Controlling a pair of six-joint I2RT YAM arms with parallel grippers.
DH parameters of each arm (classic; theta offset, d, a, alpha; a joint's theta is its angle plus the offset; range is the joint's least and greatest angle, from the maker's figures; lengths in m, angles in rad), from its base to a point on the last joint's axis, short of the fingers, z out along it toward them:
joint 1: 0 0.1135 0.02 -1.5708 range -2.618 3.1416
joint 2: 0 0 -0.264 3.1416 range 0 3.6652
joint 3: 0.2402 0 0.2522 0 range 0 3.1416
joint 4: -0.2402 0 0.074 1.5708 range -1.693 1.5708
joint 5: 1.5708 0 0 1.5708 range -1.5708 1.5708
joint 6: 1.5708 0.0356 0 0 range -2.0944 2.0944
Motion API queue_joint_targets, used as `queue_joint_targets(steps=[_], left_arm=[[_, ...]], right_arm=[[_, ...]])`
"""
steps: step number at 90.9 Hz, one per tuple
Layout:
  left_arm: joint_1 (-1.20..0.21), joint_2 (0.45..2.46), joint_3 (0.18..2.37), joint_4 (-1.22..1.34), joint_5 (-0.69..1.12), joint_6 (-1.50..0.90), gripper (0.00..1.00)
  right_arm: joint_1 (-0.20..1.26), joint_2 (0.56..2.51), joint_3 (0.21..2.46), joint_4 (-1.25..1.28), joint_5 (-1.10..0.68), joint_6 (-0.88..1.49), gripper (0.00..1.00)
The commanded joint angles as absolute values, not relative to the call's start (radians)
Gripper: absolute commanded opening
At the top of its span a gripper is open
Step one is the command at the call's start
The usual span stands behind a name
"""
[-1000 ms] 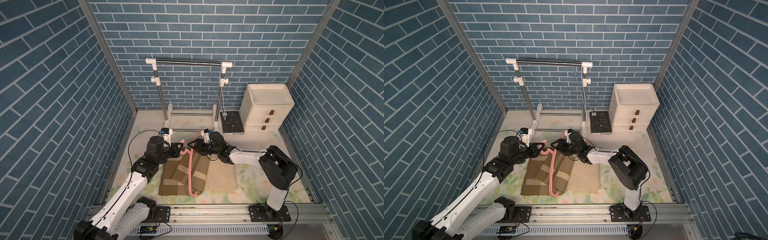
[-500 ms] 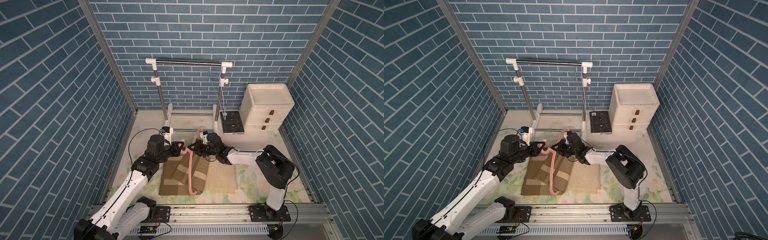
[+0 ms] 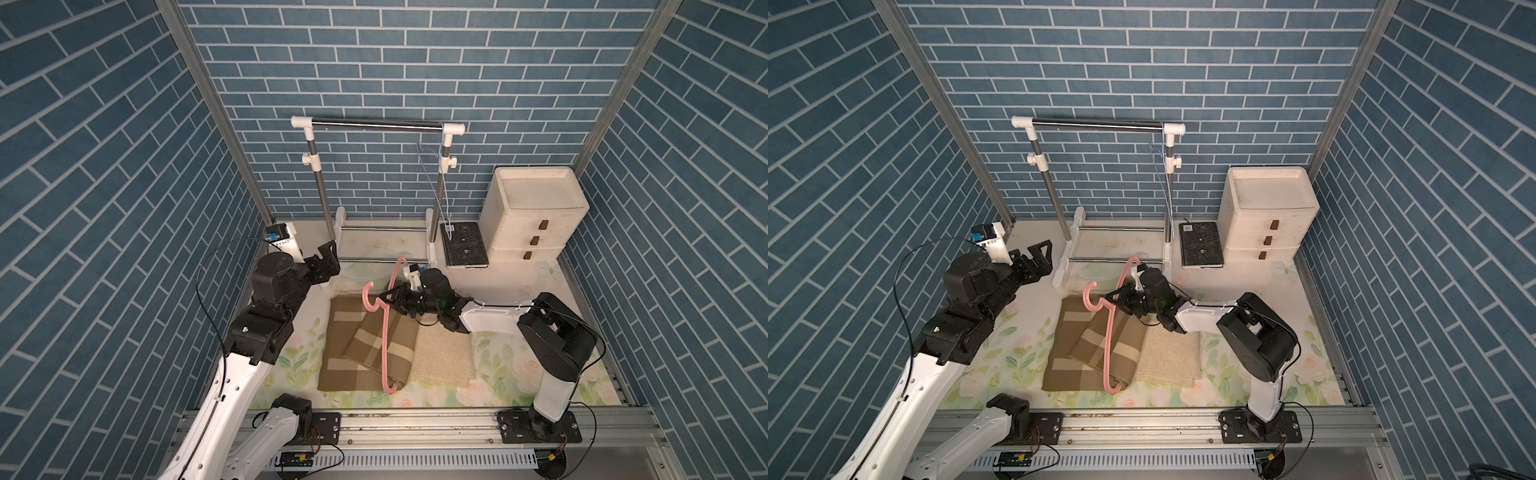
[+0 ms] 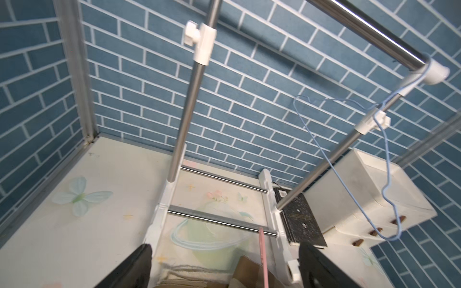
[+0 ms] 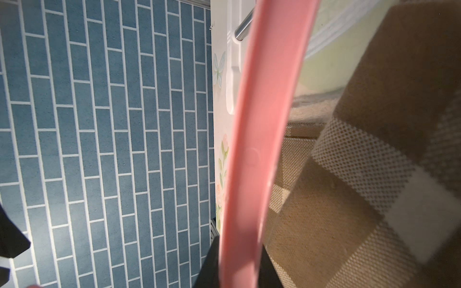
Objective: Hang the scarf on the hanger
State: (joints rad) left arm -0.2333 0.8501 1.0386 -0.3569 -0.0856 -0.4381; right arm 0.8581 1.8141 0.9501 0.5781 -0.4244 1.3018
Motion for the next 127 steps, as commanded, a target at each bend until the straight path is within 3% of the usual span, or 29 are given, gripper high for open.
queue_joint_targets(steps=[1,15,65,110,127], left_arm=[[-0.139,0.868,0.986,-0.408,-0.032,-0.458,0.96],[-0.048,0.924,0.866,-0.351,0.188,-0.485,0.96],[-0.044,1.26,0.696,-0.152,0.693,-0.461,0.88],[-0.196,1.506,0.67,-0.045,0.709,-0.461,0.82],[-0.232,1.547,0.665,-0.039,0.751,-0.457,0.7]], right_arm=[[0.85,1.782,0.91,0.618,-0.428,1.198,0.01],[0.846,1.772,0.887,0.652,-0.441,1.198,0.01],[0.828,1.761,0.852,0.719,-0.459,1.195,0.01],[0.824,1.769,0.859,0.724,-0.474,1.193,0.01],[0.823,1.772,0.859,0.727,-0.478,1.195,0.01]])
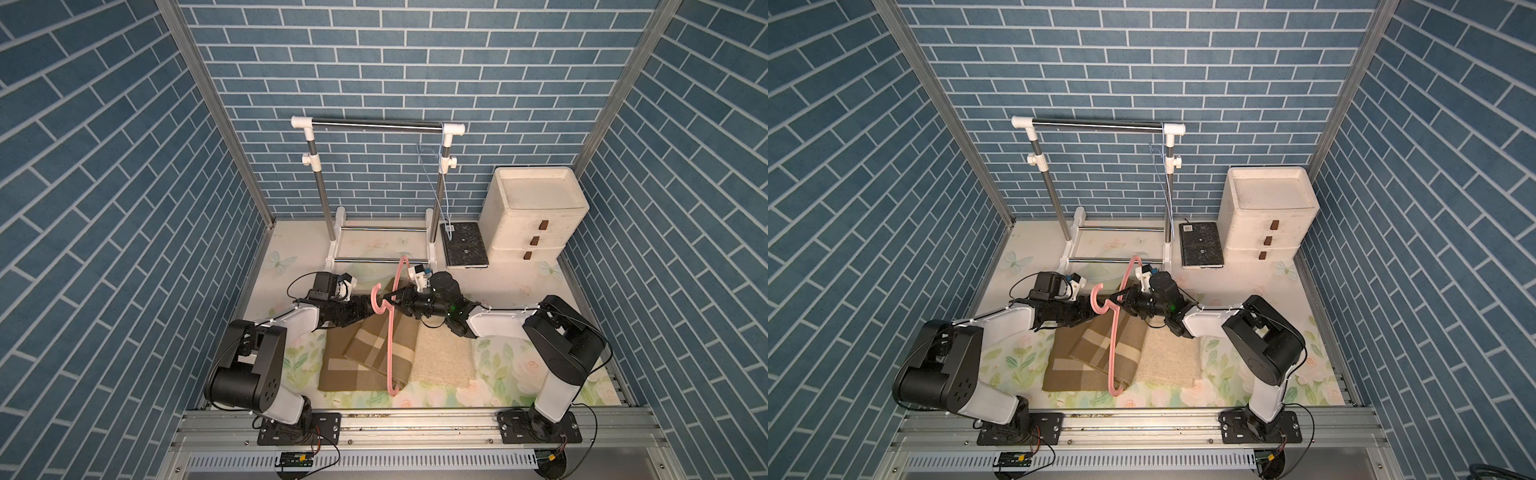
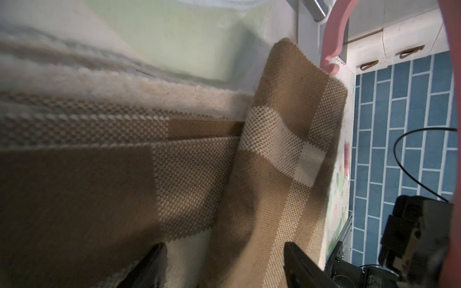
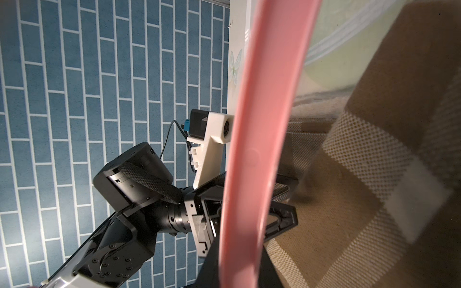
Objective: Hang the scarf on the hanger
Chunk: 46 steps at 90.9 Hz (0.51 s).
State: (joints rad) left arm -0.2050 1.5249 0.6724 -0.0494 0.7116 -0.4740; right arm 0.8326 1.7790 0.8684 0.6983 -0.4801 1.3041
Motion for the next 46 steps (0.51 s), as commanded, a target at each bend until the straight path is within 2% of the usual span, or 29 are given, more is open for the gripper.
queue_joint_targets(steps=[1,19,34,46], left_arm=[[-0.232,1.548,0.664,-0.039,0.751,-0.458,0.69],[-0.27,1.553,0.651,-0.022,0.783,-0.475,0.48],[-0.276,1.493,0.656,-0.053,0.771,-0.48,0.16],[-0.275,1.363,0.669,-0.181,0.648,-0.483,0.0]], right_arm=[[0.824,1.772,0.859,0.729,-0.478,1.195,0.01],[0.824,1.777,0.86,0.742,-0.486,1.196,0.01],[0.824,1.768,0.856,0.744,-0.487,1.197,0.01],[0.824,1.756,0.846,0.783,-0.497,1.223,0.0]])
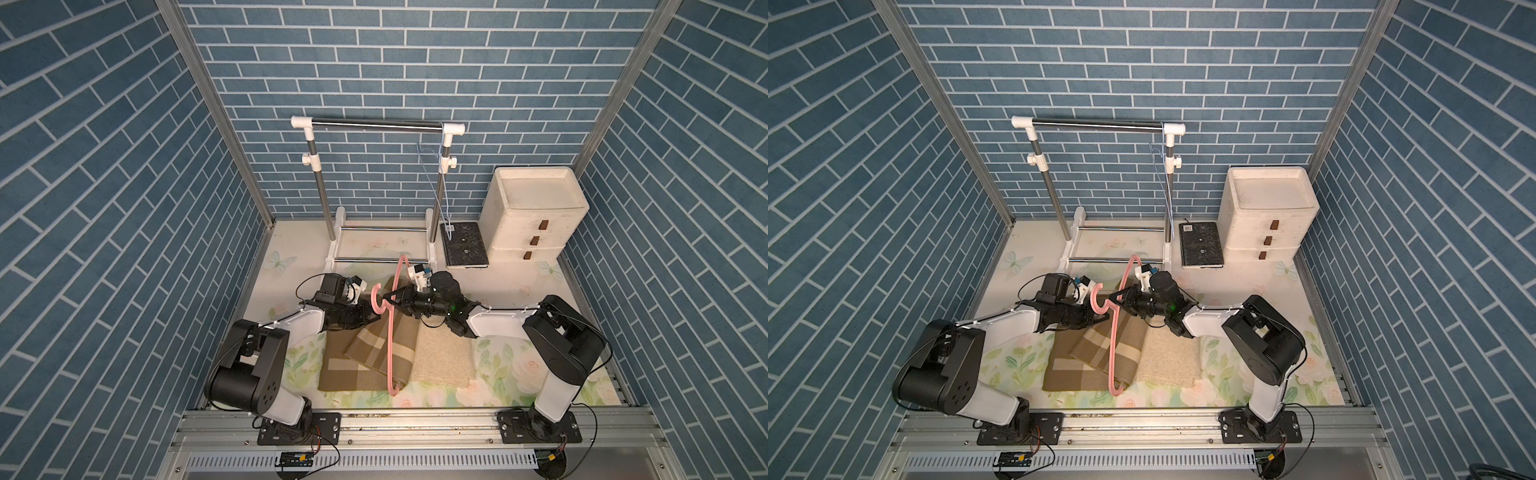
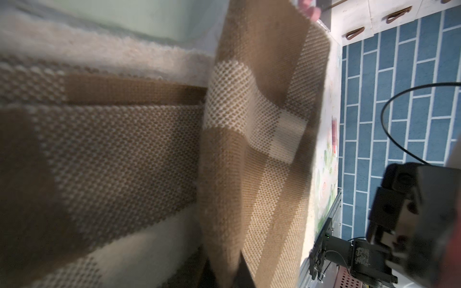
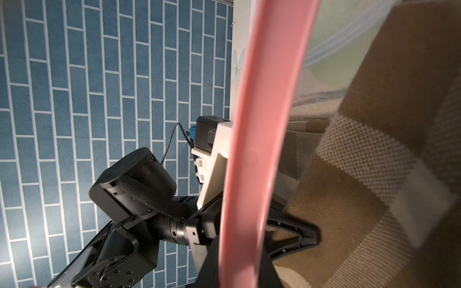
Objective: Hang the scarf on the hanger
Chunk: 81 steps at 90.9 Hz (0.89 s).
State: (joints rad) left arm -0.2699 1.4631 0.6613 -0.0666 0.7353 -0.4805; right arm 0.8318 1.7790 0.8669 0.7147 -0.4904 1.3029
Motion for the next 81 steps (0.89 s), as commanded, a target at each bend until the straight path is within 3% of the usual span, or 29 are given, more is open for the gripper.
queue_joint_targets(steps=[1,19,35,53,81], left_arm=[[-0.275,1.349,0.671,-0.198,0.63,-0.487,0.0],[-0.256,1.107,0.686,-0.443,0.367,-0.556,0.0],[-0.171,1.018,0.724,-0.625,0.183,-0.548,0.0],[-0.073,1.001,0.719,-0.654,0.061,-0.519,0.0],[-0.045,1.036,0.658,-0.595,0.045,-0.53,0.0]], right_arm=[[0.824,1.756,0.845,0.794,-0.5,1.23,0.0],[0.844,1.772,0.848,0.911,-0.545,1.32,0.0],[0.875,1.819,0.888,0.958,-0.569,1.367,0.0],[0.874,1.85,0.877,0.97,-0.566,1.392,0.0],[0.876,1.915,0.831,1.104,-0.641,1.491,0.0]])
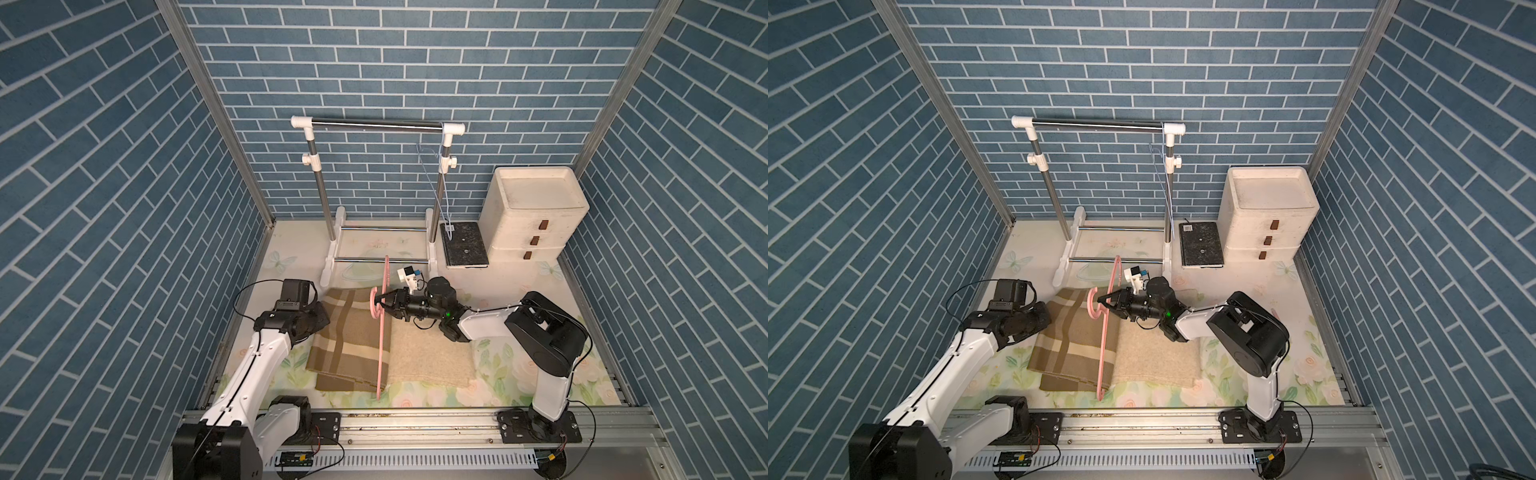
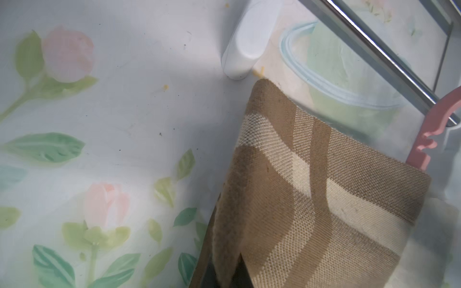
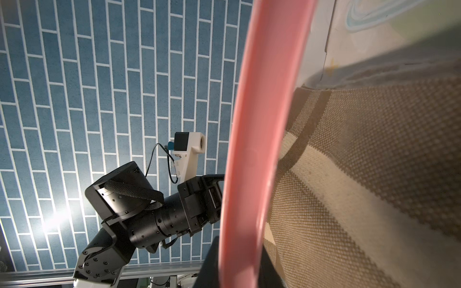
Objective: Hang the scarf on the hanger
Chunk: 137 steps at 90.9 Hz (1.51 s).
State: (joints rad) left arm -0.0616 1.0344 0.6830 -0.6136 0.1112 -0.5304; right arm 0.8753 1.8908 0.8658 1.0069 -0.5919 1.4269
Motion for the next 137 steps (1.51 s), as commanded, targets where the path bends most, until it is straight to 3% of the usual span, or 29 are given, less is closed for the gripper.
queue_joint_targets(steps=[1,41,56,69,89,112,137], left_arm=[[-0.045,1.036,0.657,-0.595,0.045,-0.532,0.0],[-0.045,1.031,0.638,-0.577,0.009,-0.587,0.02],[-0.045,0.995,0.642,-0.56,-0.034,-0.602,0.26],[-0.045,0.98,0.737,-0.614,-0.077,-0.561,0.6],[-0.065,0.924,0.904,-0.625,0.209,-0.523,0.72],[-0.384,0.984,1.21,-0.729,0.157,-0.652,0.72],[-0.691,1.091,1.291,-0.775,-0.046,-0.759,0.72]], right_arm=[[0.877,1.916,0.826,1.115,-0.641,1.499,0.0],[0.916,1.921,0.686,1.327,-0.61,1.683,0.0],[0.897,1.921,0.684,1.325,-0.613,1.669,0.0],[0.884,1.901,0.693,1.256,-0.619,1.619,0.0],[0.871,1.887,0.698,1.201,-0.606,1.584,0.0],[0.871,1.863,0.729,1.067,-0.582,1.509,0.0],[0.87,1.854,0.744,1.029,-0.547,1.49,0.0]])
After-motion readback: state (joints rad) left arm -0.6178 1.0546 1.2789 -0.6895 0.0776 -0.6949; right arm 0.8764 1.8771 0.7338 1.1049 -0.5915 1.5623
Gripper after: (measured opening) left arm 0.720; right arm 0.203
